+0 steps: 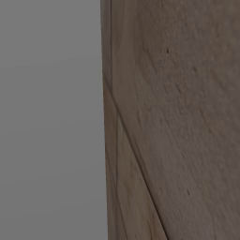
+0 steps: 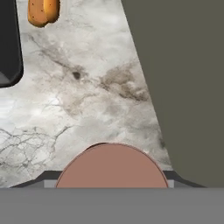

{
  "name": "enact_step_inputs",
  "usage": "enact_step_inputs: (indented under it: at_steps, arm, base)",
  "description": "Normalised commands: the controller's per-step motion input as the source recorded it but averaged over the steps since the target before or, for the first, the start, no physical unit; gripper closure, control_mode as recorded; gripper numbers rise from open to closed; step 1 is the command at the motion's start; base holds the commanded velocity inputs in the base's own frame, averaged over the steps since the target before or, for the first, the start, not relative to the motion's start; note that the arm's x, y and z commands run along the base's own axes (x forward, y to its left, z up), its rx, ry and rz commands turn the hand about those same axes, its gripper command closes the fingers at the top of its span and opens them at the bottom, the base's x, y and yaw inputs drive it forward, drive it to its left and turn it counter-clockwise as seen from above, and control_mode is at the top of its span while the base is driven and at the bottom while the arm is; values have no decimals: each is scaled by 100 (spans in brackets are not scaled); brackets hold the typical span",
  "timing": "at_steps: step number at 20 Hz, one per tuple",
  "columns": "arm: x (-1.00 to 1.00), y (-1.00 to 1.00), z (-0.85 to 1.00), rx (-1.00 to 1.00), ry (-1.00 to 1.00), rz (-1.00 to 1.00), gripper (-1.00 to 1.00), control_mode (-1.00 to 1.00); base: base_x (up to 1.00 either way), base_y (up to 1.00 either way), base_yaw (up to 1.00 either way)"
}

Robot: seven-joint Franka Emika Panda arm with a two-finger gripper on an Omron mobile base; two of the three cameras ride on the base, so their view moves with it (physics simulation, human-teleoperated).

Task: Pick the canned food and boxed food from the counter and place them in the cabinets closest to them.

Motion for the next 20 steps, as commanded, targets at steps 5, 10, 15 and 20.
enact_step_inputs:
  at_steps: [5,10,15,20]
  arm:
    - [-11,13,62,0,0,-12,100,-100]
    - [-10,18,63,0,0,-10,100,-100]
    - [-1,20,64,0,0,-6,100,-100]
    - [0,18,70,0,0,-5,100,-100]
  base:
    - [0,0,0]
    - [0,0,0]
    - [0,0,0]
    - [0,0,0]
